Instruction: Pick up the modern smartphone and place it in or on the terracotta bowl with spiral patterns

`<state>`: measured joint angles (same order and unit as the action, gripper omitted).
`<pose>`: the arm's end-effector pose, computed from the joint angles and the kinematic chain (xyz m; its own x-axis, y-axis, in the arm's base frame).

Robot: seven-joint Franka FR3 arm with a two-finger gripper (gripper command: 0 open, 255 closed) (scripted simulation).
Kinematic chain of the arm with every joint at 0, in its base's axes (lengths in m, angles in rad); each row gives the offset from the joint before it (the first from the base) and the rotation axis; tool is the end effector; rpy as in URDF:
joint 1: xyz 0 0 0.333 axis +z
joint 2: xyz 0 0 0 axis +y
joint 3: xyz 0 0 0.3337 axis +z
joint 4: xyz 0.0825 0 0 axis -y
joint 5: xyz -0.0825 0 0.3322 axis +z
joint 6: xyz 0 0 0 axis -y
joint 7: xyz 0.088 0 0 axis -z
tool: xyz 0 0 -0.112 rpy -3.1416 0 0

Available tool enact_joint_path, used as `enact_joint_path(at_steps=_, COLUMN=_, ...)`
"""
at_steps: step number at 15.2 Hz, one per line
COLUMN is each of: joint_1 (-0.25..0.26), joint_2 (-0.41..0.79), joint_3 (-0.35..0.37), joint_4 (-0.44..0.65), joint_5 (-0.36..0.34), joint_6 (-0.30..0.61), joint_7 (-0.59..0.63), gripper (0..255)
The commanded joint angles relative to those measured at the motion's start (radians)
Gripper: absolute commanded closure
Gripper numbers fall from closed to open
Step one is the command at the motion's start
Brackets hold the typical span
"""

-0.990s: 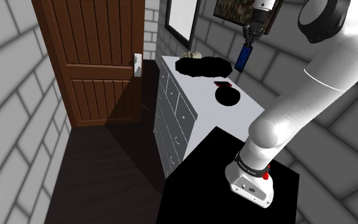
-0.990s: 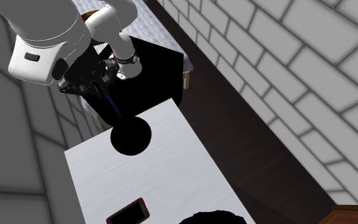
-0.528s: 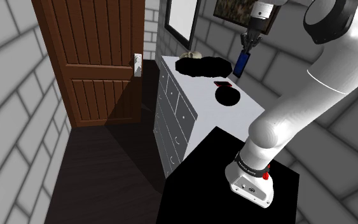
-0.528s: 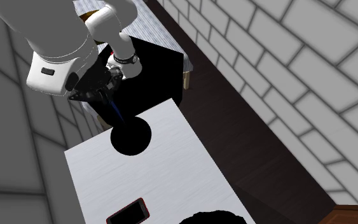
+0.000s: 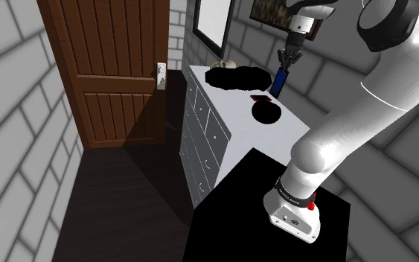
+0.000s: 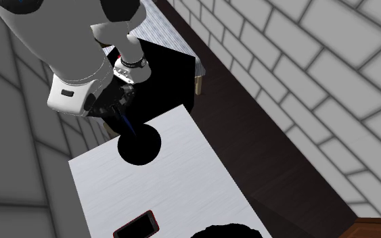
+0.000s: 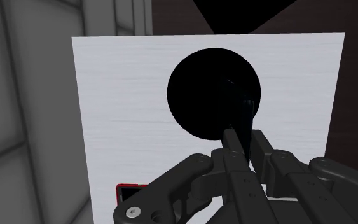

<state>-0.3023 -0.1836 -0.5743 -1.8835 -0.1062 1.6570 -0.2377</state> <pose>0.2636 -0.3677 0.5848 0.8151 -0.5750 -0.0703 -0.5770 -0.8167 -0.0113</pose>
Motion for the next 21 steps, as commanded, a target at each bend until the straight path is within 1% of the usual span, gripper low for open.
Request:
enact_joint_path(at_steps=1, joint_1=-0.001, joint_2=-0.004, joint_3=-0.001, joint_4=-0.031, joint_5=-0.003, joint_6=0.028, joint_7=0.002, gripper=255)
enact_joint_path(at_steps=11, joint_1=-0.005, joint_2=0.004, joint_3=-0.01, joint_4=-0.154, joint_5=-0.004, joint_6=0.158, joint_7=0.001, gripper=255)
enact_joint_path(at_steps=18, joint_1=-0.005, joint_2=0.004, joint_3=-0.01, joint_4=-0.154, joint_5=-0.004, joint_6=0.158, joint_7=0.001, gripper=255)
enact_joint_path(at_steps=19, joint_1=-0.005, joint_2=0.004, joint_3=-0.01, joint_4=-0.154, joint_5=-0.004, joint_6=0.158, joint_7=0.001, gripper=0)
enact_joint_path(at_steps=21, joint_1=-0.005, joint_2=0.004, joint_3=-0.01, joint_4=-0.154, joint_5=-0.004, joint_6=0.158, joint_7=0.001, gripper=0)
